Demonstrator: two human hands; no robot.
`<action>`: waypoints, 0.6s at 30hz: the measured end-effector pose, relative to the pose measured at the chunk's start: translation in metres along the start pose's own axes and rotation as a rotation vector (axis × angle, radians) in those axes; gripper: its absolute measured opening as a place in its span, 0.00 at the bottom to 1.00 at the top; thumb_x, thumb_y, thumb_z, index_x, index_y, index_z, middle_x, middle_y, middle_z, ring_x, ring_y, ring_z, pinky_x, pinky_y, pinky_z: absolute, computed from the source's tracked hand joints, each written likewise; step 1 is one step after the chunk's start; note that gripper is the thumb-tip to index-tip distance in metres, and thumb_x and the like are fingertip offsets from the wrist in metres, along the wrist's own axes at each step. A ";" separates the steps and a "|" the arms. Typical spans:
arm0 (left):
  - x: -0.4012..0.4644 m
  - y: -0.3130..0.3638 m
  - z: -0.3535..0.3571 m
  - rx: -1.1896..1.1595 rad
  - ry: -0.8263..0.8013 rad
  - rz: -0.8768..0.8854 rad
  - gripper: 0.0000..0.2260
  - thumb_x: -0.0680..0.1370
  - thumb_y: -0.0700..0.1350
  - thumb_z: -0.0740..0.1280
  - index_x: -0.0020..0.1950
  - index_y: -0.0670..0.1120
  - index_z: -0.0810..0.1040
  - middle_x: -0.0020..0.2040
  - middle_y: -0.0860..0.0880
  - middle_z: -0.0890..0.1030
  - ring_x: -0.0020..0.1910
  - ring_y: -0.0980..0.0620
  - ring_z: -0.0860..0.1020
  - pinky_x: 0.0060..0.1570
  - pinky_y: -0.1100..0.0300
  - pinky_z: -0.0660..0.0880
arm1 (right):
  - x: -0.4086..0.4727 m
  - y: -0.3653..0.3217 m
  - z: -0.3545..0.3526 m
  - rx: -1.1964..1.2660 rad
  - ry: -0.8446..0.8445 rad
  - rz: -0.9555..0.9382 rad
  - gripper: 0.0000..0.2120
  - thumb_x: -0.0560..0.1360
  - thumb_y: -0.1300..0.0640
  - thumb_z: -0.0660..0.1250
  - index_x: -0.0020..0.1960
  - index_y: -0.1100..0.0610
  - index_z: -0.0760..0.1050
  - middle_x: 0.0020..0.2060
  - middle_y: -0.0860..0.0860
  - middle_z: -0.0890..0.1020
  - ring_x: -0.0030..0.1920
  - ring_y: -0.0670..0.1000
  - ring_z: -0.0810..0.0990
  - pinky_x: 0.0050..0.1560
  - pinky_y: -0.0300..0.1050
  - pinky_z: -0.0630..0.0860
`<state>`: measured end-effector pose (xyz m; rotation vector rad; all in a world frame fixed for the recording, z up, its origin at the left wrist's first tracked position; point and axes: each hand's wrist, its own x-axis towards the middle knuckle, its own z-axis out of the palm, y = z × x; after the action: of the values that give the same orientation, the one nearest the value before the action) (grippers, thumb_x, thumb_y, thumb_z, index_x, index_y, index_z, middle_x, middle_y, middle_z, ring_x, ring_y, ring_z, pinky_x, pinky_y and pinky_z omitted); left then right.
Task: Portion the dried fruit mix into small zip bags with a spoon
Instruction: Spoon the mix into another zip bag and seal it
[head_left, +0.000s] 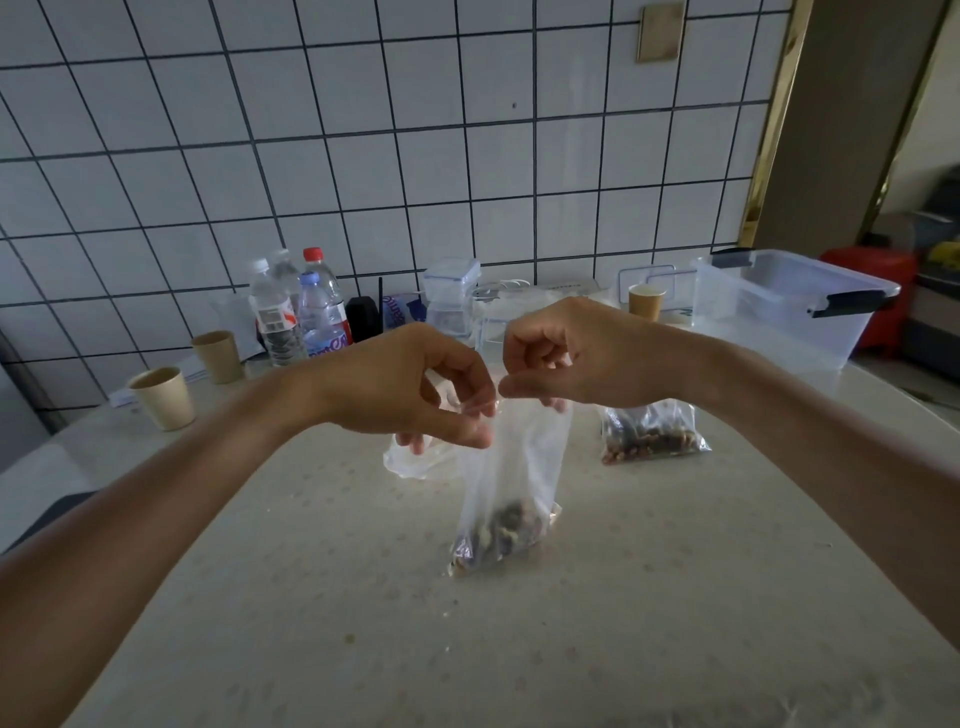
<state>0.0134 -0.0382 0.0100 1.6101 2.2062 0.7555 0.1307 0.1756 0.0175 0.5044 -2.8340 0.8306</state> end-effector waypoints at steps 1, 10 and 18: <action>-0.001 0.002 0.001 -0.019 0.002 0.003 0.11 0.71 0.62 0.77 0.48 0.60 0.84 0.46 0.60 0.86 0.31 0.50 0.84 0.31 0.66 0.77 | 0.001 0.001 0.001 0.004 0.004 0.007 0.11 0.79 0.53 0.72 0.46 0.60 0.78 0.33 0.52 0.83 0.32 0.51 0.82 0.38 0.42 0.80; -0.015 -0.023 0.003 0.031 0.242 0.036 0.07 0.79 0.44 0.72 0.42 0.55 0.83 0.59 0.67 0.80 0.56 0.61 0.82 0.52 0.68 0.80 | -0.009 0.015 -0.008 -0.265 0.048 0.056 0.15 0.74 0.39 0.74 0.43 0.51 0.84 0.40 0.41 0.85 0.43 0.37 0.81 0.44 0.26 0.72; -0.020 -0.046 0.039 -0.403 0.495 0.084 0.11 0.80 0.47 0.64 0.50 0.39 0.76 0.50 0.41 0.88 0.53 0.42 0.87 0.55 0.48 0.84 | -0.013 0.028 0.003 -0.178 0.293 -0.041 0.03 0.75 0.57 0.78 0.48 0.54 0.86 0.41 0.41 0.85 0.44 0.39 0.83 0.46 0.28 0.75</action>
<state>0.0050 -0.0586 -0.0492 1.4241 2.0960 1.6516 0.1331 0.1996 -0.0016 0.3796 -2.5865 0.5826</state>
